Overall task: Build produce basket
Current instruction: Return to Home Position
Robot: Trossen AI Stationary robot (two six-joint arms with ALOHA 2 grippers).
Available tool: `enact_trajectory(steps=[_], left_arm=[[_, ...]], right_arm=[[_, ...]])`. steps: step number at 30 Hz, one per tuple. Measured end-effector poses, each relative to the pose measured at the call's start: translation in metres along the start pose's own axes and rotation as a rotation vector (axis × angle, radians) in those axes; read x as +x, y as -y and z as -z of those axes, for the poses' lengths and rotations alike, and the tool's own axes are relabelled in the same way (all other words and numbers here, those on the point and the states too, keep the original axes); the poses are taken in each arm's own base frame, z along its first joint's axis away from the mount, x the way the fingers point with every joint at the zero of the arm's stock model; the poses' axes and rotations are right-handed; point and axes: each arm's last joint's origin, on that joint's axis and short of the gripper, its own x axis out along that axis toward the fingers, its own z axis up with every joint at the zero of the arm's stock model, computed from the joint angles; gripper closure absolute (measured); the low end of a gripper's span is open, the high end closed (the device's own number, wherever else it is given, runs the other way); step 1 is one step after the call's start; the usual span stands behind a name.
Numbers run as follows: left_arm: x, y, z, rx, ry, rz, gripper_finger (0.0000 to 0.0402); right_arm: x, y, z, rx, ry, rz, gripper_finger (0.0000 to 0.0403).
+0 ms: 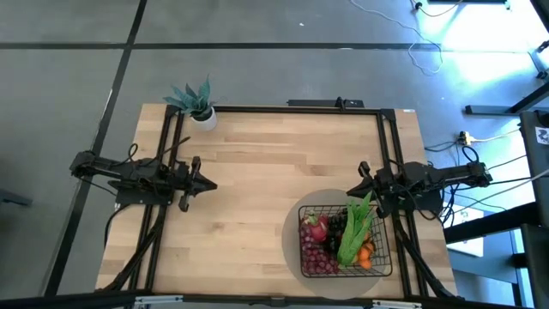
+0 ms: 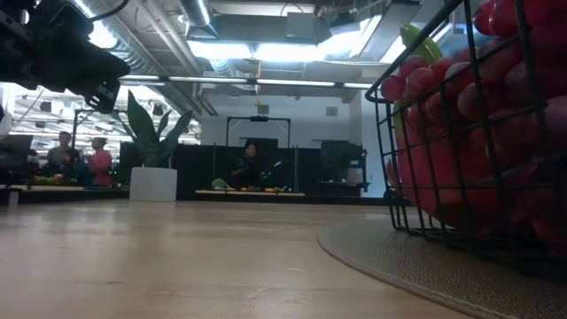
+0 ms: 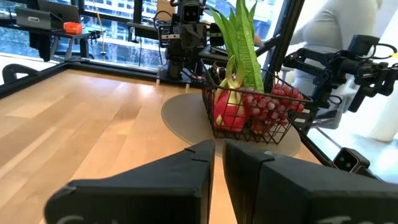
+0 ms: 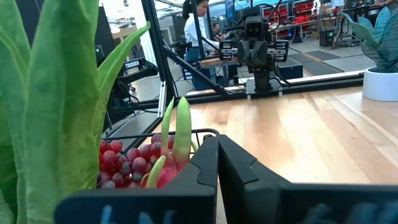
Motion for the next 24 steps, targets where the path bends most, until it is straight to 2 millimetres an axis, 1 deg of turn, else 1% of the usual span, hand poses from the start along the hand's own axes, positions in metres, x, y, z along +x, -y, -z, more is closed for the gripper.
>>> enact_trajectory(steps=[12,24], left_arm=[[0.0,0.0,0.0,0.0,0.0,0.0,0.0394],[0.0,0.0,0.0,0.0,0.0,0.0,0.0376]], right_arm=[[0.0,-0.0001,-0.0001,0.0,0.0,0.0,0.0402],[0.0,0.0,-0.0001,0.0,0.0,0.0,0.0402]])
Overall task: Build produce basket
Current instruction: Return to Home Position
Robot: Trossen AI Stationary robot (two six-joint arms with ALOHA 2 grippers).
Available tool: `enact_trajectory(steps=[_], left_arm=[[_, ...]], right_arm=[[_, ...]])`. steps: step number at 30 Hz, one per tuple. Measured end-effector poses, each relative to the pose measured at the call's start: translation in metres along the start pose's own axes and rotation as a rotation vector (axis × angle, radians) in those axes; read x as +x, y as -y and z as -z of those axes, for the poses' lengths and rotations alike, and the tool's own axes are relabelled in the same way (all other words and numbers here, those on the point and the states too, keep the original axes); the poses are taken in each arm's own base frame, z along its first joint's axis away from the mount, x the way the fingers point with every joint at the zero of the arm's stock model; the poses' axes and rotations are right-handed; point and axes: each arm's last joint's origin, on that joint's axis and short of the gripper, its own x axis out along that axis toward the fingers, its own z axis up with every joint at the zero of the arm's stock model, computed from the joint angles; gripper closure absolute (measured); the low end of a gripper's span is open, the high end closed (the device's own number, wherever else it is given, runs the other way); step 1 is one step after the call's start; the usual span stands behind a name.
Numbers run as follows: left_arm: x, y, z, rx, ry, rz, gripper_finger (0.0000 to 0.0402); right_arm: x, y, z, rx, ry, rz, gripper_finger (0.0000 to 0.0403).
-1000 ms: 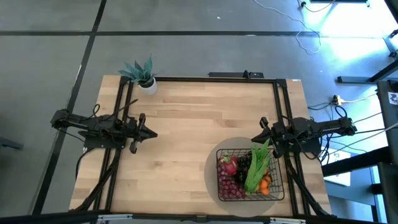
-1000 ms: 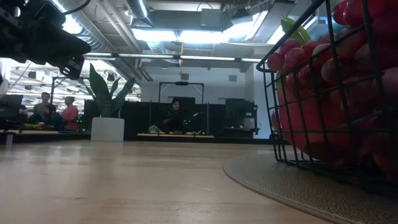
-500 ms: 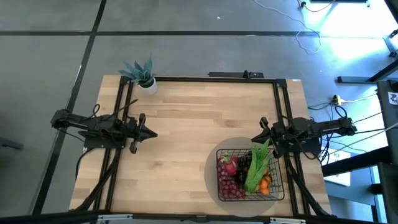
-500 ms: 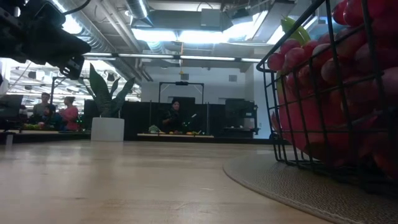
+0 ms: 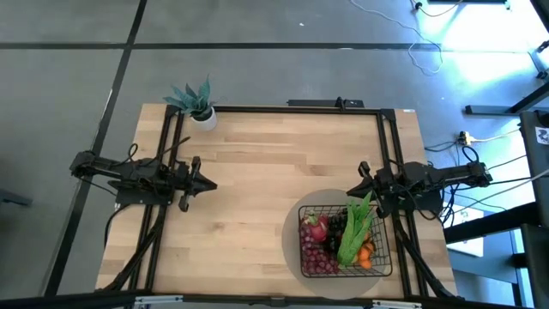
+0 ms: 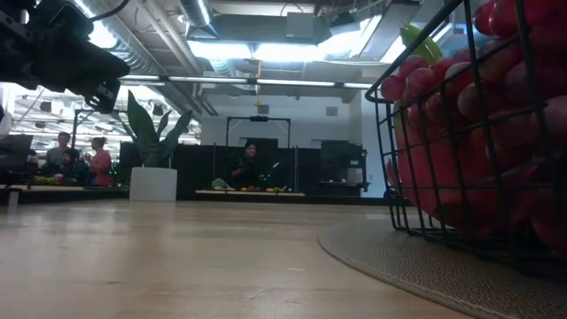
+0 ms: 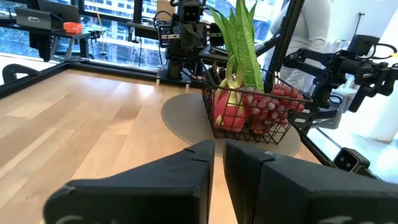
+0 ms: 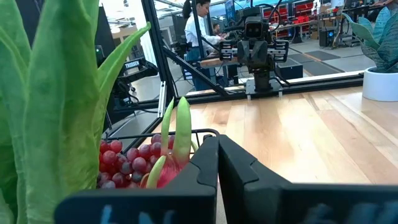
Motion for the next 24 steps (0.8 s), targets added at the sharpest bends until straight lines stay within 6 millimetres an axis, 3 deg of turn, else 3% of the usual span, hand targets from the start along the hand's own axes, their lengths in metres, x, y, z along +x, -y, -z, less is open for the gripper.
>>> enact_trajectory(steps=[24], left_arm=[[0.0,0.0,0.0,0.0,0.0,0.0,0.0391]], right_arm=[[0.0,0.0,0.0,0.0,0.0,0.0,0.0403]])
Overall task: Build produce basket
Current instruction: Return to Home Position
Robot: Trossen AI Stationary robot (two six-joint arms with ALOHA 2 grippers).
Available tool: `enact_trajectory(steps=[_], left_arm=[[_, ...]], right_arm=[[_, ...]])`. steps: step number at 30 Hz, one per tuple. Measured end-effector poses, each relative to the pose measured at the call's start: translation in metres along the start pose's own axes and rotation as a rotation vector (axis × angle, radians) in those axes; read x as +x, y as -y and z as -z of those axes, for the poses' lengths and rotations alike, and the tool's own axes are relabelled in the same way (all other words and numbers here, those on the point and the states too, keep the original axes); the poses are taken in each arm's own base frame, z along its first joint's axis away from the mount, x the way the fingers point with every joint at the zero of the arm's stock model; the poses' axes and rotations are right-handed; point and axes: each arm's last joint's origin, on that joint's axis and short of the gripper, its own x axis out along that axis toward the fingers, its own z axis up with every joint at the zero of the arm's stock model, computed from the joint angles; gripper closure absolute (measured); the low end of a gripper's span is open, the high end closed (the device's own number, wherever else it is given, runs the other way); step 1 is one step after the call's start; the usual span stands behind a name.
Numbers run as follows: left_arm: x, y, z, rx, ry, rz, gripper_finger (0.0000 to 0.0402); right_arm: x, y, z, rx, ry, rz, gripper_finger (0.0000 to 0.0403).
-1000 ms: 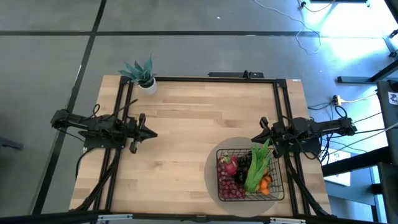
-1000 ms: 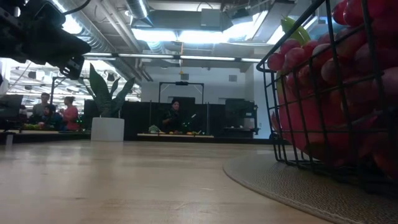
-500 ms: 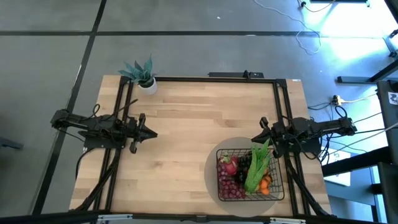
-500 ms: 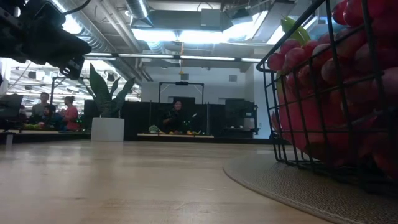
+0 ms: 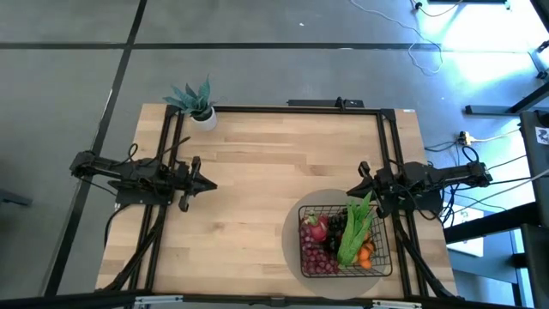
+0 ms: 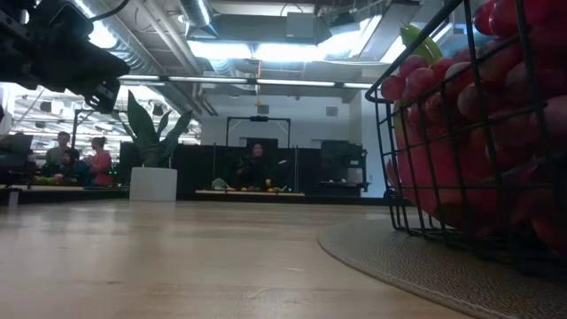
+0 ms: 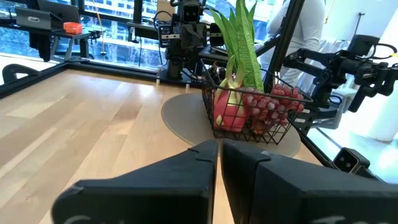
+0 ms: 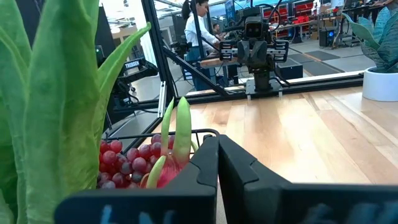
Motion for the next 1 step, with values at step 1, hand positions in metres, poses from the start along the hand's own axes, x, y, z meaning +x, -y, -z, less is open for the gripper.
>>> enact_trajectory(steps=[1], left_arm=[[0.0,0.0,0.0,0.0,0.0,0.0,0.0392]], right_arm=[[0.0,0.0,0.0,0.0,0.0,-0.001,0.0403]])
